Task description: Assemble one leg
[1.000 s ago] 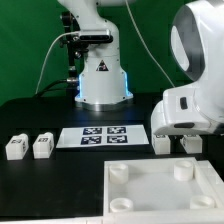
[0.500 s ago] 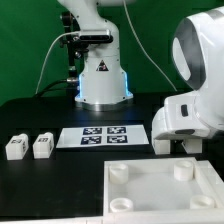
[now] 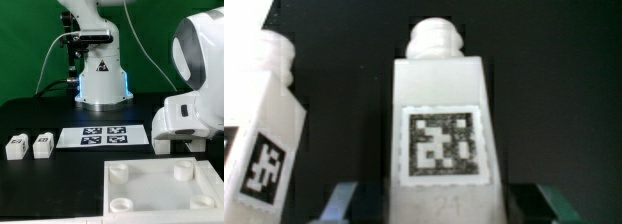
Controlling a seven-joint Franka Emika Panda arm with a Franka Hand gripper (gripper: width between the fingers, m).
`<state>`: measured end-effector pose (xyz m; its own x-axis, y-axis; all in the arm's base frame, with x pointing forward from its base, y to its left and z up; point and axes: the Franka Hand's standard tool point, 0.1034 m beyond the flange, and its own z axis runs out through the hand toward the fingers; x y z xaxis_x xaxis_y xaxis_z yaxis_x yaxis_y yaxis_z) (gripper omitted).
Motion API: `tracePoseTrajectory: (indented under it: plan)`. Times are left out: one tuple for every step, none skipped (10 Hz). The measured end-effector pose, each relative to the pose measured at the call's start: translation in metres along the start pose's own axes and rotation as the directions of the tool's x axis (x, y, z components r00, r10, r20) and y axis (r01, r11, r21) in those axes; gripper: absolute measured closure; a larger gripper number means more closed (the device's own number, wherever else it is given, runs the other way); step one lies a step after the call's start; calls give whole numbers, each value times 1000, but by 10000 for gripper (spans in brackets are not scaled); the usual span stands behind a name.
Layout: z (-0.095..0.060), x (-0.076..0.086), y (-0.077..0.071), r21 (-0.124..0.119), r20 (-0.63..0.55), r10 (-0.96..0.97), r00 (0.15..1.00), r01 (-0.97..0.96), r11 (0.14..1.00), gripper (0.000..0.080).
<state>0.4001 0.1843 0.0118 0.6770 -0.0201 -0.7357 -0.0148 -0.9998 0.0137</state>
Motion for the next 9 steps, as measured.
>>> tracePoseTrajectory:
  plan:
    - [0, 0, 0, 0, 0, 0, 1000, 0, 1000, 509]
    - [0, 0, 0, 0, 0, 0, 1000, 0, 1000, 509]
    - [0, 0, 0, 0, 0, 0, 1000, 0, 1000, 509]
    - [0, 0, 0, 0, 0, 0, 1000, 0, 1000, 509]
    - [0, 0, 0, 0, 0, 0, 1000, 0, 1000, 509]
    - [0, 0, 0, 0, 0, 0, 1000, 0, 1000, 509]
    - [-3, -1, 1, -2, 3, 0, 1000, 0, 1000, 509]
    - [-25, -2, 7, 4, -15, -21, 1000, 21, 1000, 508]
    - [-57, -8, 17, 17, -62, -57, 996, 58, 998, 508]
